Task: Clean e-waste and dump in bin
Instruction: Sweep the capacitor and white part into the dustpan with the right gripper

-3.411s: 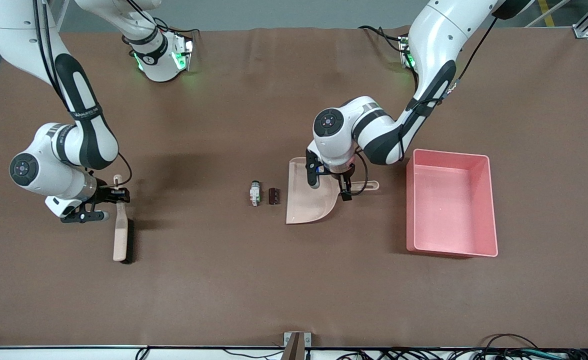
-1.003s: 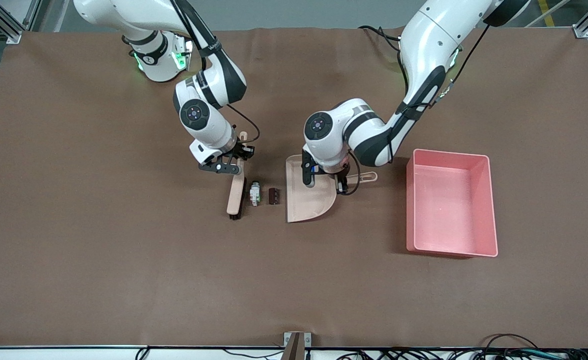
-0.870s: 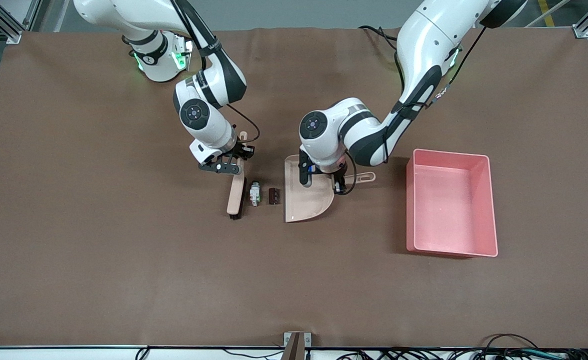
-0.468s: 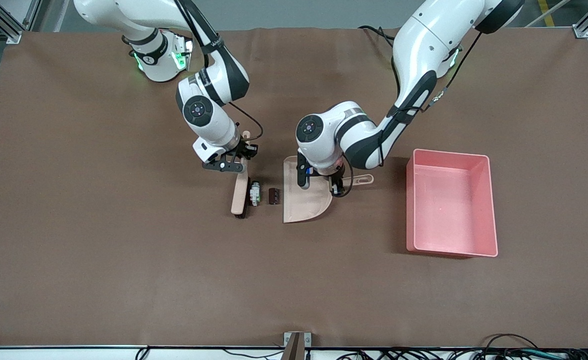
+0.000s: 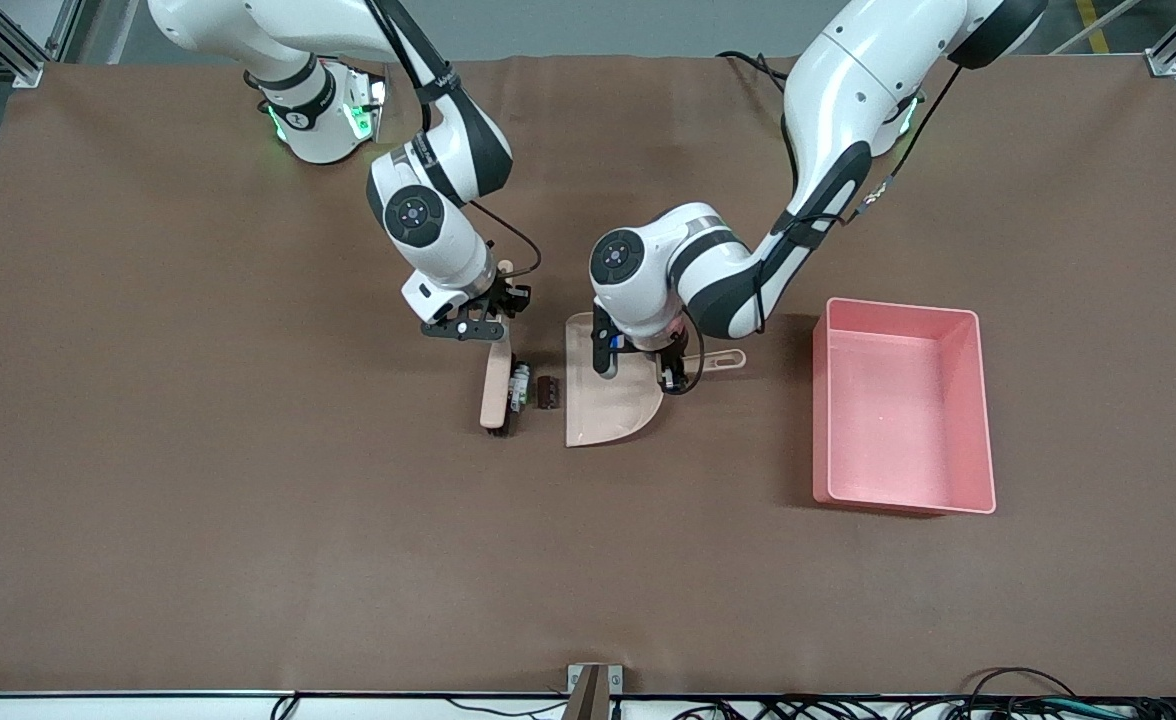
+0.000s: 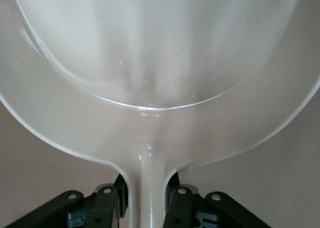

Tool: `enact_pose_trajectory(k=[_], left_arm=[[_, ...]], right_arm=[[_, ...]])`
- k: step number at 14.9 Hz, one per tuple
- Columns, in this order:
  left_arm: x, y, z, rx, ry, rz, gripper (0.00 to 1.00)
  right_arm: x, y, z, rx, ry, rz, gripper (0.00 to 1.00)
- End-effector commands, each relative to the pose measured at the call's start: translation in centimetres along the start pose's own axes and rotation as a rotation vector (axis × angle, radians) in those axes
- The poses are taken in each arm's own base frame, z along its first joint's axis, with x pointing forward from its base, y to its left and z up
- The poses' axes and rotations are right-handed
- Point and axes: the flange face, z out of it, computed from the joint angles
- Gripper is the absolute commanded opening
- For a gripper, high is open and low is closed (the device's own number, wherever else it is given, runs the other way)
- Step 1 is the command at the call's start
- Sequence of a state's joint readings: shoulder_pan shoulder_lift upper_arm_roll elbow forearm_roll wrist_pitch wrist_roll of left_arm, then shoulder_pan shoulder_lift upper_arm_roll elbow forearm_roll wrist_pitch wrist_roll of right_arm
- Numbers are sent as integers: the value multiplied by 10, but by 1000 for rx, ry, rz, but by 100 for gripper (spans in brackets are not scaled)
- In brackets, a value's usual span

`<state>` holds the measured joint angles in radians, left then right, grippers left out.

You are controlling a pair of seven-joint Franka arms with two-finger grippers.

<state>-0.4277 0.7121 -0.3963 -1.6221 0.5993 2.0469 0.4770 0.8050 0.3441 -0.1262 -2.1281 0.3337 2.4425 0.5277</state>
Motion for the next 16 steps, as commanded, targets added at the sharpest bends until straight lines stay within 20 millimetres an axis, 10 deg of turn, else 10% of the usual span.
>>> enact_pose_trajectory(k=[1, 16], left_arm=[[13, 1, 3, 10, -8, 4, 12], [40, -4, -2, 12, 36, -9, 10]], right_arm=[[1, -4, 7, 9, 2, 15, 0], [2, -74, 26, 32, 46, 44, 0]])
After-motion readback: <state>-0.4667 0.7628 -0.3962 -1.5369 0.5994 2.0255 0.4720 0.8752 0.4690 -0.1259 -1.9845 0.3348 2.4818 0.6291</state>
